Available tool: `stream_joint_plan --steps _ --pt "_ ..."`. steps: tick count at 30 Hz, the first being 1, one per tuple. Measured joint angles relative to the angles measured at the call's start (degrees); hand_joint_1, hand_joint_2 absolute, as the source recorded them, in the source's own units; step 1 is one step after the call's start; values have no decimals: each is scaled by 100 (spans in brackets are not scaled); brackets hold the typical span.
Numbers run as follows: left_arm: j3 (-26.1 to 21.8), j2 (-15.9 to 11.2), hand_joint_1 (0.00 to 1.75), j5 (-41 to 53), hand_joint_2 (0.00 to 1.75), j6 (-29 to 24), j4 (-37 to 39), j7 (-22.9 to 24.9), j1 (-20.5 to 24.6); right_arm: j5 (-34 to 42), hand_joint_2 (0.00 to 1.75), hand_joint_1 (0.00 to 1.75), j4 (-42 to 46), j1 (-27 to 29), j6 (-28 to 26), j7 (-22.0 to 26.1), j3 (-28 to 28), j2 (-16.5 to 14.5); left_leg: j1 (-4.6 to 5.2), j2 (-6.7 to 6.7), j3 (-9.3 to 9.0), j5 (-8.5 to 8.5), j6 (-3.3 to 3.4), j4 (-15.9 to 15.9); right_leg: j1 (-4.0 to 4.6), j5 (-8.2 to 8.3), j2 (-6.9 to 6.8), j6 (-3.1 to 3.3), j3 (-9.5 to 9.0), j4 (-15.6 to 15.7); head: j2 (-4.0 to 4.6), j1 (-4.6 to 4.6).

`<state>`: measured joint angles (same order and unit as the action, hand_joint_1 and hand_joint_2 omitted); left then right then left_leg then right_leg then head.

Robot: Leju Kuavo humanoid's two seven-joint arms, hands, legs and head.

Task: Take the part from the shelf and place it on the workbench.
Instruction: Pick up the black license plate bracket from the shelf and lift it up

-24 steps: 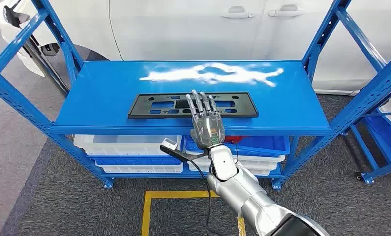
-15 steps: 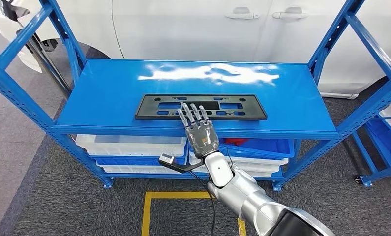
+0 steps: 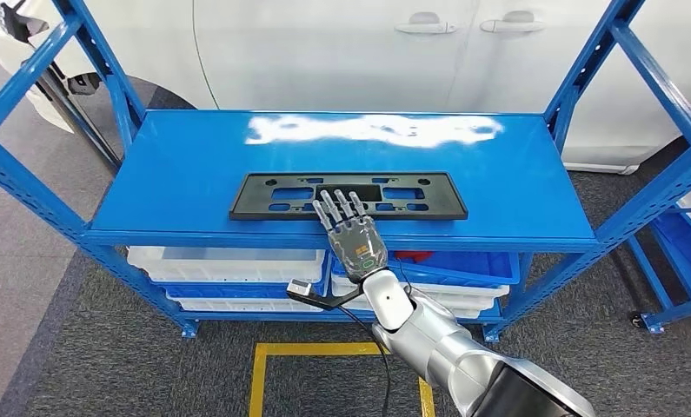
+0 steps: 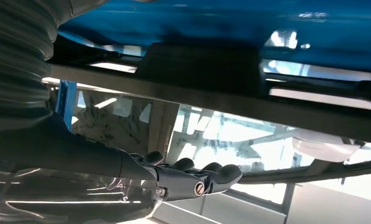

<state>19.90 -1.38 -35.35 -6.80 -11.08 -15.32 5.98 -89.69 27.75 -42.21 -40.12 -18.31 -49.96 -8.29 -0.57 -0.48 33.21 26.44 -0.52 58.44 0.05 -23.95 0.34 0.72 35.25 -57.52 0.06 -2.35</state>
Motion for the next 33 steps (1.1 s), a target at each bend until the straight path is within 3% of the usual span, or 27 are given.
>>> stream_joint_plan --steps 2,4,5,6,7,9,11,14,16,17,19,20,21,22,24,26,30,32,33 --pt "-3 -2 0 15 0 1 0 -4 6 1 175 0 4 -29 -1 -4 -1 -3 -8 11 190 231 -43 444 -27 -9 -12 52 -80 53 0 -1" --pt "-4 -1 0 24 0 1 0 -6 1 1 175 0 7 -47 -1 -3 3 -3 -15 13 600 535 -80 1229 -16 -42 -20 86 -121 54 0 -1" --pt "-6 -2 0 26 0 1 0 -5 -7 1 175 0 14 -47 -1 -2 8 -2 -18 13 773 592 -93 1512 -12 -60 -19 92 -138 50 0 -1" --pt "-7 -2 0 28 0 0 0 -5 -16 1 175 0 27 -47 -1 -1 16 -2 -19 13 852 534 -101 1591 -10 -80 -14 92 -159 44 0 -1" --pt "-9 -4 0 32 0 0 0 -4 -24 1 175 0 48 -48 -1 -1 30 -2 -20 14 812 363 -101 1430 -10 -104 -9 86 -186 36 0 -1" --pt "-13 -9 0 46 0 0 0 -3 -25 1 175 0 121 -59 -1 11 73 -1 -17 18 481 -86 -79 662 -7 -169 1 54 -254 14 1 -1" --pt "-14 -10 0 61 0 4 0 2 -12 1 175 0 201 -88 -1 43 136 2 -3 15 214 -277 -32 83 14 -220 5 5 -274 -20 1 1" --pt "-14 -7 0 67 0 15 0 18 -2 1 175 0 289 -119 -1 96 219 5 2 5 177 -247 59 -17 25 -252 4 -70 -257 -31 -1 0" --pt "-14 -1 0 69 0 26 0 22 2 1 175 0 331 -137 -1 112 259 6 -14 8 157 -246 119 -44 17 -379 0 -131 -184 -206 0 1" --pt "-14 2 0 71 0 32 0 25 11 1 175 0 343 -146 -1 115 274 7 -22 11 146 -245 144 -57 9 -515 -2 -160 -63 -456 0 1" --pt "-14 3 0 74 0 41 0 33 25 1 175 0 351 -139 -1 119 289 14 -17 13 142 -229 176 -56 -14 -832 -4 -193 348 -1232 1 1" --pt "-14 3 0 75 0 44 0 39 26 1 175 0 352 -121 -1 120 291 21 -15 12 139 -220 182 -53 -24 -911 -4 -202 545 -1560 1 1" --pt "-14 4 0 77 0 45 0 44 24 1 175 0 351 -104 -1 120 290 27 -14 9 132 -208 184 -48 -31 -876 -4 -204 661 -1702 1 1" --pt "-14 7 0 78 0 45 0 48 23 1 175 0 351 -93 -1 119 287 33 -14 5 120 -195 180 -42 -36 -727 -4 -197 660 -1608 1 1" --pt "-14 14 0 80 0 38 0 50 25 1 175 0 350 -98 -1 115 279 37 -14 -4 78 -159 158 -35 -36 -259 -4 -157 379 -874 1 1" --pt "-15 21 0 82 0 24 0 47 33 1 175 0 349 -119 -1 107 257 37 2 -8 55 -127 115 -31 -8 -20 -3 -113 100 -228 1 1" --pt "-20 22 0 83 0 4 0 32 37 1 175 0 320 -146 -1 81 120 44 2 0 28 -81 -8 -43 9 -26 7 -20 -6 -26 0 0" --pt "-25 23 0 82 0 -1 0 20 45 1 175 0 293 -177 -1 73 10 44 0 8 145 99 -52 259 -20 -22 -3 41 -74 35 1 -1" --pt "-27 23 0 81 0 -2 0 14 45 1 175 0 273 -190 0 70 -49 44 -10 12 297 254 -68 583 -20 -32 -10 65 -100 47 1 -1"
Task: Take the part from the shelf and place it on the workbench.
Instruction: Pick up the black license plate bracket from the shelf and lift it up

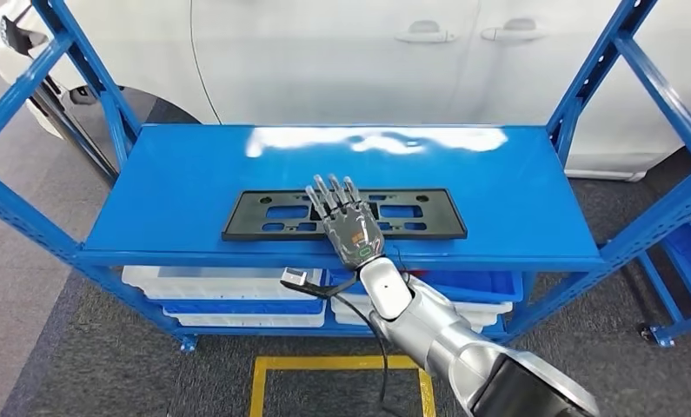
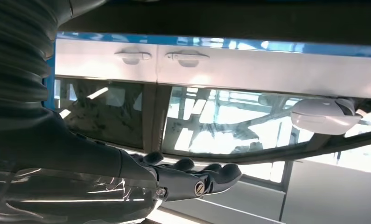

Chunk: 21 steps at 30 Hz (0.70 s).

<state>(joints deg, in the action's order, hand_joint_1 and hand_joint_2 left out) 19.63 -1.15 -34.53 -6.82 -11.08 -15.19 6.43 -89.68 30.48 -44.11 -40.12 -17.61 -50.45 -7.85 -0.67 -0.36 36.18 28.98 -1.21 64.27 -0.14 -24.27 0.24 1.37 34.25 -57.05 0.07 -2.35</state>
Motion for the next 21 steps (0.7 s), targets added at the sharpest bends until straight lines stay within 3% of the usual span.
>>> stream_joint_plan --steps 2,3,4,6,8,9,13,15,17,18,19,20,21 --pt "-3 1 0 -3 0 0 0 -8 -7 0 175 0 -62 -9 2 -10 -118 0 -5 2 406 282 -34 761 11 -30 -8 34 -29 -4 0 -1" --pt "-4 1 0 -5 0 -1 0 -11 -13 0 175 0 -101 -7 3 -14 -170 1 -6 2 541 297 -46 967 18 -46 -8 41 -44 -7 -1 -1" --pt "-7 0 0 -8 0 -1 0 -15 -18 0 175 0 -143 -8 3 -19 -221 0 -6 2 570 195 -50 952 22 -65 -5 39 -64 -13 -1 -1" --pt "-16 -2 0 -11 0 2 0 -28 -16 0 175 0 -233 -29 3 -29 -317 -6 -6 4 309 -256 -31 298 25 -121 1 18 -121 -30 -1 -1" --pt "-34 -3 0 -11 0 6 0 -43 -3 0 175 0 -348 -77 3 -38 -409 -23 8 5 -2 -531 22 -385 51 -174 6 -25 -141 -65 -1 -1" --pt "-44 -3 0 -11 0 8 0 -50 3 0 175 0 -412 -99 2 -39 -446 -33 15 2 -68 -555 51 -547 62 -188 7 -50 -132 -77 -1 0" --pt "-80 1 0 -14 0 44 0 -64 -4 0 175 0 -663 -164 9 1 -543 -109 -5 -7 -108 -515 167 -632 60 -280 7 -158 -90 -175 -1 1" --pt "-93 1 0 -17 0 73 0 -78 8 2 175 0 -793 -207 49 32 -569 -153 -19 -2 -138 -512 219 -658 35 -550 5 -214 146 -679 0 1" --pt "-98 -3 0 -20 0 89 0 -97 10 10 175 0 -902 -227 138 67 -581 -179 -18 -1 -148 -494 246 -656 5 -848 3 -245 572 -1467 0 1" --pt "-101 -3 0 -21 0 93 0 -105 2 18 175 0 -949 -233 188 82 -583 -193 -17 -1 -160 -483 247 -654 -9 -881 3 -257 728 -1716 0 1" --pt "-102 -2 0 -21 0 97 0 -112 -7 31 175 0 -992 -244 240 96 -585 -207 -18 -3 -178 -471 242 -652 -21 -800 2 -263 782 -1751 0 1" --pt "-104 -1 0 -21 0 103 0 -122 -13 50 175 10 -1027 -263 292 107 -586 -224 -19 -6 -204 -456 232 -651 -31 -617 1 -260 716 -1550 -1 1" --pt "-106 2 0 -24 0 111 0 -138 -15 77 175 51 -1056 -287 351 113 -585 -240 -20 -9 -236 -438 218 -651 -37 -372 0 -248 547 -1154 -1 1"
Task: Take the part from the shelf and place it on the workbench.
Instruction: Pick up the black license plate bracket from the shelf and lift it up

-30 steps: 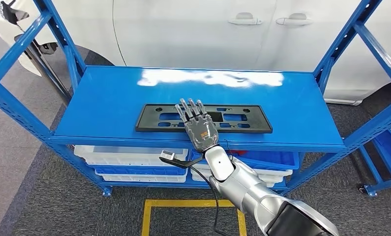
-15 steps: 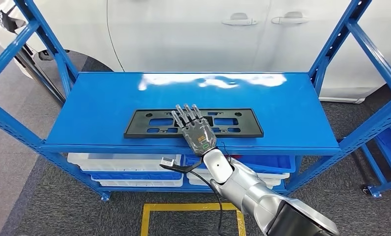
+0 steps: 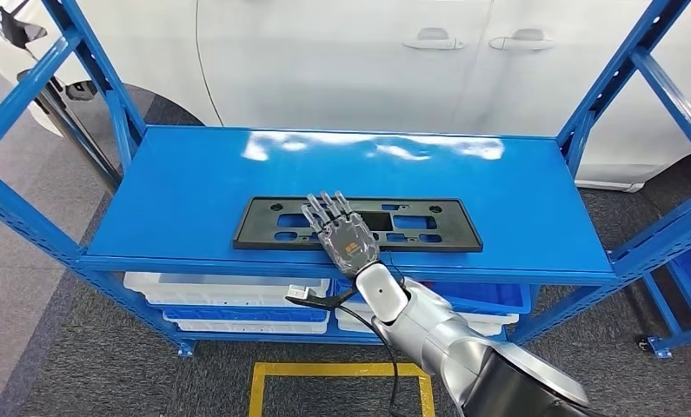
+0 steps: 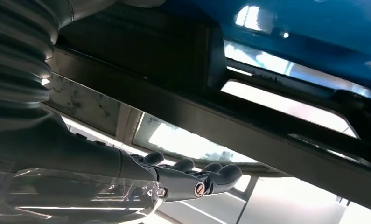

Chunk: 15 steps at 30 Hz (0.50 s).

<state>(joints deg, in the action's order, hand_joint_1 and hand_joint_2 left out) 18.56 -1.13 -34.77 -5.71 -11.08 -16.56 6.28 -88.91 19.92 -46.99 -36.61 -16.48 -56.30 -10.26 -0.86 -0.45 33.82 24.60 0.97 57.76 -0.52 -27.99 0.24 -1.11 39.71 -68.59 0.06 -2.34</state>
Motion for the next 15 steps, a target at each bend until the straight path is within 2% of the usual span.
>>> stream_joint_plan --steps 2,3,6,8,9,11,12,13,14,15 --pt "-13 3 0 -19 0 32 0 -34 4 66 175 134 -52 -56 144 3 11 -25 12 -6 -41 34 -39 6 11 321 -1 38 -347 766 -1 0" --pt "-23 3 0 -28 0 53 0 -50 3 103 175 168 -79 -78 221 2 25 -36 18 -7 -47 45 -66 9 23 377 1 56 -437 973 -1 -1" --pt "-55 -2 0 -37 0 88 0 -75 -10 211 175 175 -148 -123 422 -2 113 -55 13 -3 -57 63 -168 -3 43 381 12 139 -471 1067 -1 -1" --pt "-82 -7 0 -37 0 92 0 -85 -11 258 175 175 -184 -149 483 -3 183 -60 1 5 9 194 -225 176 25 399 6 209 -510 1120 0 -1" --pt "-98 -10 0 -38 0 94 0 -87 -9 269 175 175 -202 -155 494 -3 215 -62 -6 9 131 347 -244 446 18 403 0 234 -526 1138 0 -1" --pt "-124 -10 0 -39 0 97 0 -87 -17 276 175 175 -243 -155 498 -3 270 -61 -12 11 501 701 -277 1219 34 394 -7 261 -530 1139 0 -1" --pt "-133 -11 0 -39 0 101 0 -86 -26 276 175 175 -262 -150 501 -1 291 -60 -14 11 661 793 -289 1530 42 390 -6 266 -532 1137 0 -1" --pt "-138 -13 0 -38 0 107 0 -85 -35 275 175 175 -281 -145 503 3 310 -60 -14 11 731 771 -294 1641 46 385 -4 269 -536 1133 0 -2" --pt "-142 -13 0 -37 0 119 0 -84 -41 272 175 175 -294 -140 505 11 330 -59 -14 11 687 634 -290 1515 49 378 1 265 -543 1128 0 -2" --pt "-146 -15 0 -36 0 135 0 -84 -43 270 175 175 -303 -138 505 22 350 -58 -14 12 540 418 -278 1177 49 367 5 257 -554 1121 0 -2"
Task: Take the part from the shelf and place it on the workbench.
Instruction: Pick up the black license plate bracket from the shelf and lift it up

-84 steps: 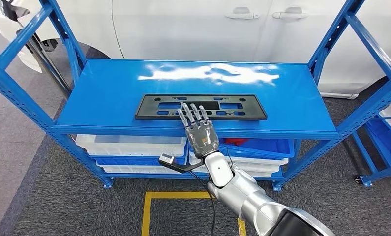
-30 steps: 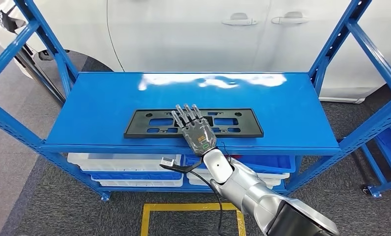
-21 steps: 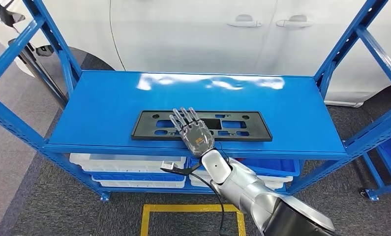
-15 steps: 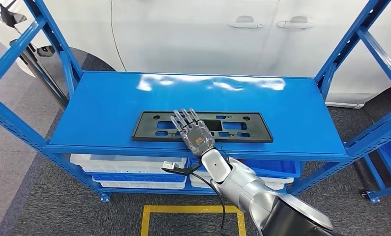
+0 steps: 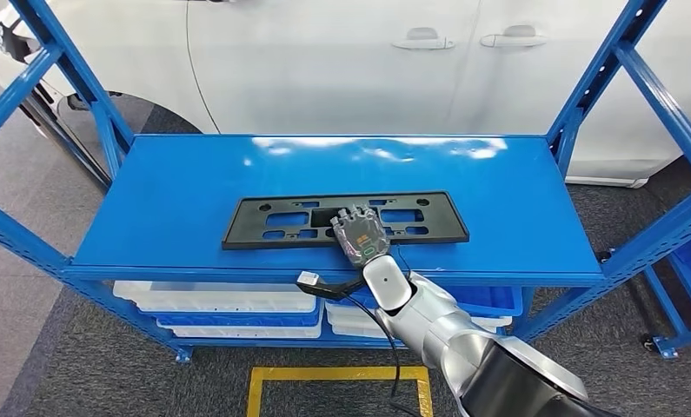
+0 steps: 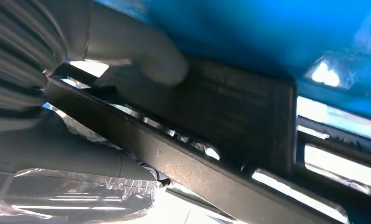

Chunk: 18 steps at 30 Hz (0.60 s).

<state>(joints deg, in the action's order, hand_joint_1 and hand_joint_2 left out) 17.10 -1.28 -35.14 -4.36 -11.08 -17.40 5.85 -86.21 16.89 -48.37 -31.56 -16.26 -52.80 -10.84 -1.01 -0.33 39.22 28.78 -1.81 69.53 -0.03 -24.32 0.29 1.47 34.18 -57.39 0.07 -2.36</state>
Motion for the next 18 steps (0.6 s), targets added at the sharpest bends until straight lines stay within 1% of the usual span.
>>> stream_joint_plan --steps 1,2,3,4,5,7,8,9,10,11,12,13,14,15,16,17,18 --pt "-5 -1 0 1 0 24 0 -2 2 -4 175 175 -7 0 -1 11 21 0 1 2 -193 -196 21 -423 1 -15 3 -14 -6 -10 0 1" --pt "-11 -2 0 2 0 47 0 -6 6 -9 175 175 -10 -3 -2 21 42 0 10 3 -362 -338 50 -794 11 -28 6 -35 -1 -28 0 1" --pt "-15 -3 0 3 0 70 0 -13 10 -14 175 175 -12 -7 -3 28 61 0 20 2 -467 -407 79 -1033 20 -34 8 -58 10 -41 -1 1" --pt "-19 -3 0 4 0 94 0 -23 10 -22 175 175 -15 -10 -5 38 79 0 31 0 -508 -410 110 -1133 28 -35 10 -84 24 -49 -1 1" --pt "-22 -3 0 4 0 120 0 -42 8 -31 175 175 -16 -12 -8 55 95 -1 41 -3 -505 -408 138 -1145 33 -32 12 -111 34 -52 -1 1" --pt "-29 0 0 6 87 183 0 -101 6 -51 175 175 -16 -14 -18 98 130 -2 22 -2 -508 -428 203 -1164 28 -67 9 -175 48 -79 -1 1" --pt "-32 1 0 15 131 215 0 -146 12 -58 175 175 -15 -15 -28 119 155 -2 11 -1 -512 -439 238 -1180 23 -145 6 -209 91 -183 -1 2" --pt "-33 1 0 26 175 237 0 -194 20 -57 175 175 -15 -15 -47 139 183 -2 1 0 -517 -448 268 -1194 15 -286 4 -240 192 -408 -1 2" --pt "-34 0 0 39 175 257 0 -245 25 -41 175 175 -15 -9 -89 170 219 -2 1 -1 -516 -448 286 -1197 1 -471 1 -265 352 -756 0 2" --pt "-34 -3 0 53 175 275 0 -288 26 -12 175 175 -15 3 -158 209 262 -1 2 -1 -514 -445 298 -1196 -9 -661 1 -286 551 -1173 -1 2" --pt "-35 -5 0 58 175 296 0 -323 23 29 175 175 -14 22 -253 256 311 -1 4 -1 -514 -442 300 -1195 -21 -794 1 -301 737 -1545 -1 2" --pt "-36 -5 0 62 175 321 0 -347 20 80 175 175 -9 41 -361 310 370 0 5 -1 -515 -439 299 -1193 -29 -825 1 -311 853 -1758 0 2" --pt "-38 -4 0 64 175 343 0 -361 18 145 175 175 27 62 -464 375 438 2 5 -2 -519 -435 293 -1190 -36 -738 0 -314 858 -1739 0 2" --pt "-42 -4 0 64 175 359 0 -367 17 225 175 175 119 89 -548 456 520 10 4 -4 -527 -427 282 -1186 -42 -553 0 -308 751 -1484 -1 2" --pt "-49 -3 0 63 175 366 0 -369 16 321 175 175 268 123 -615 569 621 21 4 -5 -538 -415 265 -1179 -46 -321 0 -292 562 -1068 -1 2" --pt "-62 -3 0 56 175 368 0 -369 16 444 175 175 500 175 -671 759 758 33 14 -6 -539 -399 239 -1165 -40 -149 0 -270 367 -652 -1 2" --pt "-82 -4 0 44 175 368 0 -369 15 579 175 175 801 254 -712 1019 938 45 23 -5 -537 -384 213 -1154 -32 -39 1 -242 225 -337 -1 2"
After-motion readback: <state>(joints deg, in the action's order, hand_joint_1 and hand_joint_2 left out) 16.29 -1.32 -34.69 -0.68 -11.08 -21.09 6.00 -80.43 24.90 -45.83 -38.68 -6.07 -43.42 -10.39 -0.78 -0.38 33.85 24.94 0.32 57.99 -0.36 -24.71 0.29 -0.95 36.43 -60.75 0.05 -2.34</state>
